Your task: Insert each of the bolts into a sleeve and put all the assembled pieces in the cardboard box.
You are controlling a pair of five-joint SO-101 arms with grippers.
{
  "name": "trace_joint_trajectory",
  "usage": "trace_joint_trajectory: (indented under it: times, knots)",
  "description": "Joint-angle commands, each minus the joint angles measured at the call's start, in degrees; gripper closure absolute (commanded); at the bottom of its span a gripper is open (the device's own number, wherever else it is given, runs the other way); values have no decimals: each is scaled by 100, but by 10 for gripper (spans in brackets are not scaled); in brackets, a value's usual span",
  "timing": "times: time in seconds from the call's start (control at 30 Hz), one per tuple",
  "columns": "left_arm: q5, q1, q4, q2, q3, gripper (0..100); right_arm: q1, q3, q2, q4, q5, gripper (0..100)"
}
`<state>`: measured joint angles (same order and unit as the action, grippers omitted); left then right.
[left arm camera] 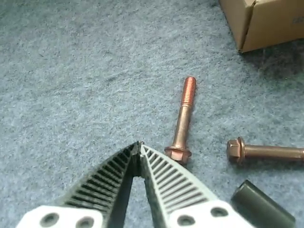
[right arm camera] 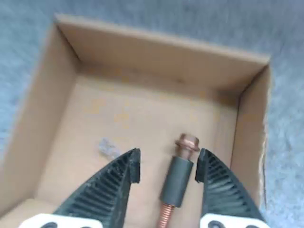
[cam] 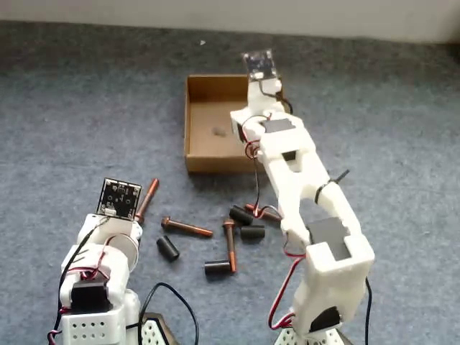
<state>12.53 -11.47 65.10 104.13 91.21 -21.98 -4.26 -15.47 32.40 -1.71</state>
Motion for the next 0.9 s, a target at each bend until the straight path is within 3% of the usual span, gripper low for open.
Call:
trace_joint_trajectory:
  times: [0.0,0.63,0.87]
  knots:
    - [53,-48,-97,66,-13,993,-198,207,945,681,-70,817]
    - [53,-48,-97,66,-13,993,-567,171,3099,4330,-141,818]
    - [53,-48,-97,66,-13,993,-681,145,3433,5314,-1565,818]
